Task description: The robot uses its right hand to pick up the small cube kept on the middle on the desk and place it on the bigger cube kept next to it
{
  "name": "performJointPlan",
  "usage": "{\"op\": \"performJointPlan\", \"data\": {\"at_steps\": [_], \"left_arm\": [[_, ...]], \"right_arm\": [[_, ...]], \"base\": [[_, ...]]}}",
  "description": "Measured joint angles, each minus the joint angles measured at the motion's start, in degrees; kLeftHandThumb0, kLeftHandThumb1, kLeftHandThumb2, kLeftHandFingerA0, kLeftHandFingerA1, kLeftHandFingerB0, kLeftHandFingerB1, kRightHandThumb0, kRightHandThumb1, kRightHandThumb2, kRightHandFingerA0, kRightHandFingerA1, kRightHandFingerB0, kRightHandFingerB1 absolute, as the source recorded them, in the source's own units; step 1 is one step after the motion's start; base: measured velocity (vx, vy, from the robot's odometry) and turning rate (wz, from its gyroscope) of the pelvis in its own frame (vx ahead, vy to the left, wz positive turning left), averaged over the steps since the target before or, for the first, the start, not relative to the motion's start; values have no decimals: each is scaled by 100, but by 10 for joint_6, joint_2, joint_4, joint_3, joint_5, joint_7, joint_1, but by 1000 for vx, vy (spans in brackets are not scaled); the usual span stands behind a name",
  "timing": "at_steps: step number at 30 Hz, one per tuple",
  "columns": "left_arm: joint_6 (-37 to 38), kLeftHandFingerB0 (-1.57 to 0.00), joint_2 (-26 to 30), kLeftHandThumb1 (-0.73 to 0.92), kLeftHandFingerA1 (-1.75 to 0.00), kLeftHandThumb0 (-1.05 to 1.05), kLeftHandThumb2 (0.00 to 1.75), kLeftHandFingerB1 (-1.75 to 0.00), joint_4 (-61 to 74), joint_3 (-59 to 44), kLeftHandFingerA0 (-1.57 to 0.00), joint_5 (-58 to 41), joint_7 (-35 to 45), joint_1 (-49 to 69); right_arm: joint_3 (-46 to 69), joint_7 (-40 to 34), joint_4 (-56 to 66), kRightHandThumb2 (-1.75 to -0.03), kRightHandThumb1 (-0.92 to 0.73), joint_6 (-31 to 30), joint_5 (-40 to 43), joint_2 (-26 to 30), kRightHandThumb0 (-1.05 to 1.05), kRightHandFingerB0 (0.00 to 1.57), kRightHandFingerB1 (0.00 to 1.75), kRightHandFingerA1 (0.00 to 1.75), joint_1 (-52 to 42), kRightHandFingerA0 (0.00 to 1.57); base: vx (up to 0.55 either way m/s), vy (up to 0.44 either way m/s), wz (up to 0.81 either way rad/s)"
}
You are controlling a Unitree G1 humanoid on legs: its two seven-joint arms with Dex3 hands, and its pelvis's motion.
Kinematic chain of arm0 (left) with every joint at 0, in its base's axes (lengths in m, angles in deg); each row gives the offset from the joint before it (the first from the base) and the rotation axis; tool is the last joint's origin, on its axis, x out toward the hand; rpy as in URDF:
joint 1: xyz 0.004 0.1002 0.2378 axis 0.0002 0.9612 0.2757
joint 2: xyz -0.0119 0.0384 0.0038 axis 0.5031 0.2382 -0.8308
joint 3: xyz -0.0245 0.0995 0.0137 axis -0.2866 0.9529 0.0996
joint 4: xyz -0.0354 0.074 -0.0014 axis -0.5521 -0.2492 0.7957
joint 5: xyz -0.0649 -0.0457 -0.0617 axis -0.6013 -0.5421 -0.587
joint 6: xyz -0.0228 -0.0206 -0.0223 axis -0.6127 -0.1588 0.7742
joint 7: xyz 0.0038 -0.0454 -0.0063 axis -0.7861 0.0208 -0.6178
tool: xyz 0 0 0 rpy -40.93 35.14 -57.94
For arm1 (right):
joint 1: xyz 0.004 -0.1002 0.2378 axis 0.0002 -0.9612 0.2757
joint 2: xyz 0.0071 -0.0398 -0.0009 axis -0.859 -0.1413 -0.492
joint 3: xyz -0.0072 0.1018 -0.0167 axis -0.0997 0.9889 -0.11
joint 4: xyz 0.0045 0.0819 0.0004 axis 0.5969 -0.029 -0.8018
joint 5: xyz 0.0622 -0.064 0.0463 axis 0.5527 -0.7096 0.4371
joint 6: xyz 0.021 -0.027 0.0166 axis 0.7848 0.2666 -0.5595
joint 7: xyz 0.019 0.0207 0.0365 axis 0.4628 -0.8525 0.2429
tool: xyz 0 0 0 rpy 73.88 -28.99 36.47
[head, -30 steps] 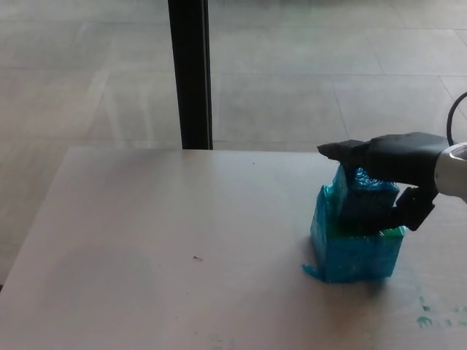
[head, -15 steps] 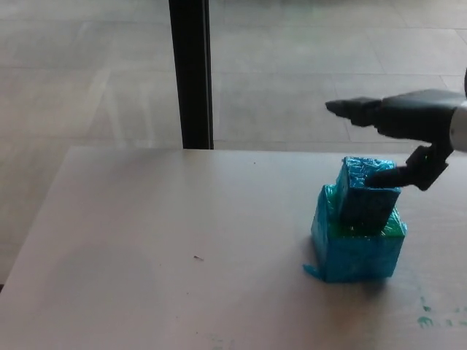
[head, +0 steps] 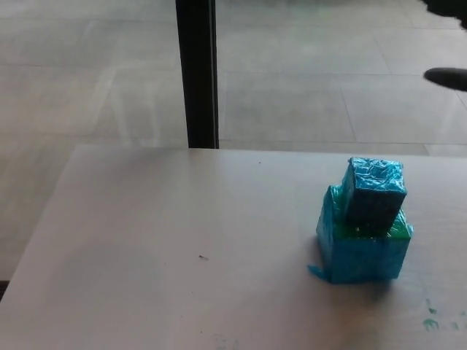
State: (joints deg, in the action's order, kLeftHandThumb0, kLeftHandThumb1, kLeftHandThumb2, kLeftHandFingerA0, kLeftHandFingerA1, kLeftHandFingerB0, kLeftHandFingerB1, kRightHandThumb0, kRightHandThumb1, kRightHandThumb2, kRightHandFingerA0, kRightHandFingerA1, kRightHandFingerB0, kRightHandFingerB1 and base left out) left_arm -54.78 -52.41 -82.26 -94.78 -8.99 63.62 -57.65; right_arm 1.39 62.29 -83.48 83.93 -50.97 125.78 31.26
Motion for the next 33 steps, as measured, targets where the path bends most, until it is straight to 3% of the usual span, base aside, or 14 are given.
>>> {"op": "performJointPlan", "data": {"at_steps": [3,5,7,8,9,10,12,15,16,17,18,20,22,33], "left_arm": [[3,-62,0,68,-72,-78,60,-83,-3,3,-39,2,-1,-1],[3,-59,0,50,-71,-78,98,-78,4,3,-41,1,-1,1],[3,-60,0,66,-74,-81,60,-80,14,3,-39,1,-1,6],[3,-60,0,66,-74,-81,60,-80,20,3,-39,1,-1,7],[3,-64,0,49,-72,-78,94,-87,22,2,-42,1,-1,8],[3,-66,0,67,-72,-79,60,-93,23,2,-40,0,0,8],[3,-64,0,47,-71,-80,94,-87,24,1,-42,0,0,9],[3,-64,0,66,-73,-81,61,-96,25,1,-41,0,-1,9],[3,-65,0,48,-74,-80,91,-88,25,1,-46,0,-1,9],[3,-64,0,48,-73,-80,94,-86,26,0,-47,0,-1,9],[3,-67,0,65,-72,-82,60,-95,27,0,-44,0,-1,10],[3,-65,0,47,-72,-80,93,-86,31,-1,-42,0,-1,10],[3,-62,-1,64,-72,-82,60,-87,33,-1,-42,0,-1,10],[3,-66,-3,66,-72,-79,60,-88,24,-4,-47,-1,-1,3]], "right_arm": [[62,-10,4,-95,-58,2,21,39,-71,9,39,34,-46,0],[92,-16,7,-64,-74,3,28,63,-64,21,28,32,-79,7],[121,-23,12,-88,-58,4,35,85,-67,20,43,48,-119,10],[138,-27,14,-99,-48,5,38,97,-40,15,57,63,-142,16],[154,-33,16,-91,-55,6,42,107,-62,31,51,52,-162,20],[169,-37,16,-61,-70,7,43,115,-56,37,34,47,-180,28],[204,-47,15,-61,-70,10,46,129,-62,40,36,54,-221,30],[257,-61,12,-62,-72,14,50,139,-67,39,37,58,-283,28],[274,-66,12,-97,-59,15,51,140,-67,37,54,66,-303,29],[298,-74,11,-62,-69,17,54,141,-59,47,37,68,-329,34],[315,-79,11,-62,-70,18,55,141,-60,47,36,68,-349,35],[347,-90,11,-62,-70,19,57,141,-58,49,38,72,-394,33],[376,-101,10,-62,-71,22,59,139,-61,50,40,76,-438,34],[491,-180,-47,-87,-55,42,80,54,-72,49,62,82,-637,44]], "base": [[0,0,0],[0,0,0],[0,0,0],[0,0,0],[0,0,0],[0,0,0],[0,0,0],[0,0,0],[0,0,0],[0,0,0],[0,0,0],[0,0,0],[0,0,0],[0,0,0]]}}
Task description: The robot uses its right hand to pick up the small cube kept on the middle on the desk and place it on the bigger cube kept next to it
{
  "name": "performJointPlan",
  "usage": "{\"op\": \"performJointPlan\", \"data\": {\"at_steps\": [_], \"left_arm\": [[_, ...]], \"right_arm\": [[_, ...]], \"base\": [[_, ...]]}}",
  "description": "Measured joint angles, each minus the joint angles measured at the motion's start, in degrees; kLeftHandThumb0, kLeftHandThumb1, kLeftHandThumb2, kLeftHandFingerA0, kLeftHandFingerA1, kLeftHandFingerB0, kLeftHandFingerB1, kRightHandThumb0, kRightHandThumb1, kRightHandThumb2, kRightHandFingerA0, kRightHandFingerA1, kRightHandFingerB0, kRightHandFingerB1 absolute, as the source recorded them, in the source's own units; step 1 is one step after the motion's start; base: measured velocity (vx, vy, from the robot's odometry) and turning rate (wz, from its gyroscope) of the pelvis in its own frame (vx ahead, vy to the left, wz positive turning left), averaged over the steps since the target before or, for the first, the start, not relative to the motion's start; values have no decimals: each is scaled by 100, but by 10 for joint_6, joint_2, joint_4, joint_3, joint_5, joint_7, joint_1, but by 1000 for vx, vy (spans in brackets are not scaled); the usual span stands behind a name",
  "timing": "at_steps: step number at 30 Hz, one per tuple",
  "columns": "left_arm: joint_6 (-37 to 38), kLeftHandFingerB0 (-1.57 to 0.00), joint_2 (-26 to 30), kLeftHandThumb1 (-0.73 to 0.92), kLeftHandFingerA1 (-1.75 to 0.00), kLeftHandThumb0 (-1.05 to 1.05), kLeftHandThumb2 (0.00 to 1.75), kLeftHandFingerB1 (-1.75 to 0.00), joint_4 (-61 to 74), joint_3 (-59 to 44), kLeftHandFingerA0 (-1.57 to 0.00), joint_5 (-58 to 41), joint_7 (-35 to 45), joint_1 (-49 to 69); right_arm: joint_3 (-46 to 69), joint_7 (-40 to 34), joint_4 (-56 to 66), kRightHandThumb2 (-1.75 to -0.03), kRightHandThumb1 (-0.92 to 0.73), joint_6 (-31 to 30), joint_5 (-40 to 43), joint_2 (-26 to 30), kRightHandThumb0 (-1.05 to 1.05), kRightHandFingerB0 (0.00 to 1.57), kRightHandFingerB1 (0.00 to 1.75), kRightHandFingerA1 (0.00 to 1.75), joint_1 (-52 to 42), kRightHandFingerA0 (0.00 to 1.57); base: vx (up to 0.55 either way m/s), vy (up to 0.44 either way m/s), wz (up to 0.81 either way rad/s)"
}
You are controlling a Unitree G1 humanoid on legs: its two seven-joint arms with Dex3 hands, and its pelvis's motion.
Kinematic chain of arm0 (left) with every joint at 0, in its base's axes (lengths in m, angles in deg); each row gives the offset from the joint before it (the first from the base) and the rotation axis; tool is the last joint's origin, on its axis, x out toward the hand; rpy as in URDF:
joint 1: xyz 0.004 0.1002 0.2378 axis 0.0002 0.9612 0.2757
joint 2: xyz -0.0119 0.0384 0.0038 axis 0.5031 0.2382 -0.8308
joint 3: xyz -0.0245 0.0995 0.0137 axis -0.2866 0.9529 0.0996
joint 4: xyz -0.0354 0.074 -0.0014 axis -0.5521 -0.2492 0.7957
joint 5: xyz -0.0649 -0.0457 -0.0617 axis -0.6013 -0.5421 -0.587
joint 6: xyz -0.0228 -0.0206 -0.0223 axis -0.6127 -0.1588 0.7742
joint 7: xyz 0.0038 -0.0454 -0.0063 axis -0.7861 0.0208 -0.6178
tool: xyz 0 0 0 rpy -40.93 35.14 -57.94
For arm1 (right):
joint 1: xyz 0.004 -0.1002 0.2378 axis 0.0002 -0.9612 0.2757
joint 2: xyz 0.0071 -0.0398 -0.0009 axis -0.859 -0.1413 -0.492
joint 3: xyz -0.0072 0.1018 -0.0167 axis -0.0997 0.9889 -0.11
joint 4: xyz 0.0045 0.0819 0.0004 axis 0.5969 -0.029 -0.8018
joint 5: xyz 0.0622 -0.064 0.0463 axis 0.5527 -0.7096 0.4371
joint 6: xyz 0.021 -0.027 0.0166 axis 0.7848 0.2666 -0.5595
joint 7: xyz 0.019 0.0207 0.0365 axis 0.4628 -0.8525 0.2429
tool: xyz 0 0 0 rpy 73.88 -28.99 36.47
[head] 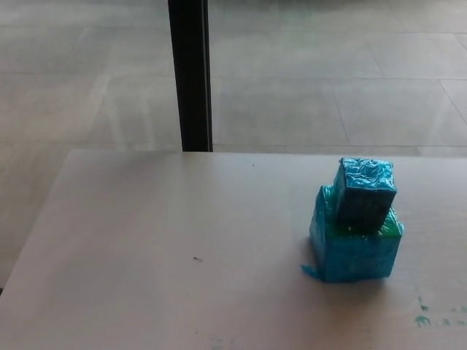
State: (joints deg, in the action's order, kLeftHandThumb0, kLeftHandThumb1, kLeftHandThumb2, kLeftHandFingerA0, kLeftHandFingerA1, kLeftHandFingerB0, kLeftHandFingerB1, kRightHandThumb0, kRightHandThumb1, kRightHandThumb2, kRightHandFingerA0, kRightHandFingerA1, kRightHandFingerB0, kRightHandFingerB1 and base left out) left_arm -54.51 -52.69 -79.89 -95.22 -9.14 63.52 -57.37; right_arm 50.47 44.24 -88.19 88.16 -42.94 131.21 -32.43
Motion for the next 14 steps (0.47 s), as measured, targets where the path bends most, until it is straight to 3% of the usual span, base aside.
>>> {"op": "performJointPlan", "data": {"at_steps": [1,3,4,6,7,9,10,12,13,14], "left_arm": [[0,-65,0,46,-73,-79,92,-86,-1,0,-45,0,0,-1],[0,-65,-1,46,-73,-79,92,-86,-4,-1,-45,-1,0,-5],[0,-68,-2,64,-75,-80,60,-91,-6,-1,-44,-1,0,-6],[0,-63,-3,66,-75,-81,61,-90,-8,-2,-41,-1,0,-6],[0,-64,-3,49,-75,-81,94,-88,-9,-2,-44,-1,0,-7],[0,-64,-3,48,-75,-81,94,-88,-11,-2,-43,-1,0,-9],[0,-59,-3,66,-80,-80,60,-89,-13,-2,-40,-1,0,-10],[0,-59,-3,66,-80,-80,60,-89,-14,-2,-40,-1,0,-10],[0,-56,-3,69,-75,-75,60,-78,-14,-3,-42,-2,0,-9],[0,-56,-3,69,-75,-75,60,-78,-14,-3,-42,-2,0,-9]], "right_arm": [[3,-5,-5,-61,-69,1,2,-9,-63,55,52,83,-8,46],[17,-19,-20,-61,-69,7,9,-39,-63,55,52,83,-28,46],[22,-27,-29,-61,-70,9,13,-57,-48,51,46,68,-38,54],[24,-40,-60,-61,-72,12,18,-78,-46,51,46,69,-37,54],[24,-47,-78,-61,-72,12,20,-88,-46,53,46,72,-32,55],[25,-58,-102,-62,-73,14,22,-100,-48,50,47,75,-25,50],[27,-70,-127,-61,-72,16,27,-114,-50,48,47,91,-19,47],[33,-84,-160,-61,-72,17,35,-132,-50,48,47,91,-7,47],[36,-90,-174,-61,-72,17,40,-141,-50,48,48,83,-1,39],[39,-95,-184,-61,-72,17,44,-148,-50,48,48,83,3,39]], "base": [[0,0,0],[0,0,0],[0,0,0],[0,0,0],[0,0,0],[0,0,0],[0,0,0],[0,0,0],[0,0,0],[0,0,0]]}}
